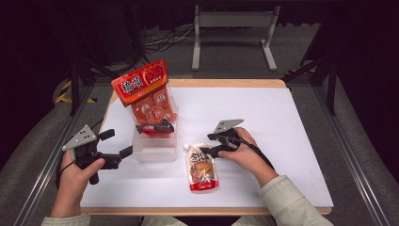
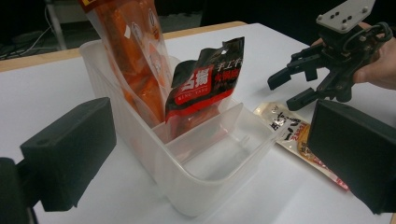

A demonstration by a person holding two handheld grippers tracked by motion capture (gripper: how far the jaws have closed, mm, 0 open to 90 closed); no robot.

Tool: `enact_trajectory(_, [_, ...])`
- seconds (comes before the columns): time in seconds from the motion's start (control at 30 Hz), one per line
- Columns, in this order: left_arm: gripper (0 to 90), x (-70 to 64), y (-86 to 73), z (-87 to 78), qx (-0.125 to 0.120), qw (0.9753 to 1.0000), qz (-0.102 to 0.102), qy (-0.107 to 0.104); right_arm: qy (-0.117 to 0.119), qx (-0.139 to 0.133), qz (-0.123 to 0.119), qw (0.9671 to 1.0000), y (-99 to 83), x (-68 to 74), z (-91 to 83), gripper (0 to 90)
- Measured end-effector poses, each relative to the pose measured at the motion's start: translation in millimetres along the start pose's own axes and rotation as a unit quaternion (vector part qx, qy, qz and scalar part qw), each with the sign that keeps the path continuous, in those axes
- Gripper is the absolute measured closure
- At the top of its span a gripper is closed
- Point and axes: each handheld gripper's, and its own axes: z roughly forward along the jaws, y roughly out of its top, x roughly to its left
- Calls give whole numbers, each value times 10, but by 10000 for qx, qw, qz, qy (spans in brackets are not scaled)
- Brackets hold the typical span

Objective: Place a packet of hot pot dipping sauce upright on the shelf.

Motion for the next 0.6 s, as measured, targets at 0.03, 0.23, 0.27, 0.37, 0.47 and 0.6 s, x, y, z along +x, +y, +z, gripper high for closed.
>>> enact_trajectory(0.03, [20, -4, 1, 8, -25, 10000, 14, 26, 5, 58, 15, 10000, -10, -3, 15, 350])
enact_trajectory(0.23, [31, -14, 8, 28, 47, 9998, 139, 116, 64, 215, 13, 9997, -34, 3, 75, 349])
enact_trajectory(0.27, [34, -13, 9, 27, 78, 9998, 126, 103, 66, 234, 30, 9997, -37, 7, 85, 350])
enact_trajectory(0.37, [45, -11, 9, 26, 131, 9998, 103, 48, 80, 302, 26, 9995, -46, 14, 113, 358])
enact_trajectory(0.47, [49, -13, 11, 26, 185, 9998, 110, 33, 84, 377, -41, 9992, -53, 29, 138, 361])
enact_trajectory(0.6, [49, -6, 11, 17, 166, 9998, 104, 91, 53, 361, -79, 9993, -78, 96, 197, 349])
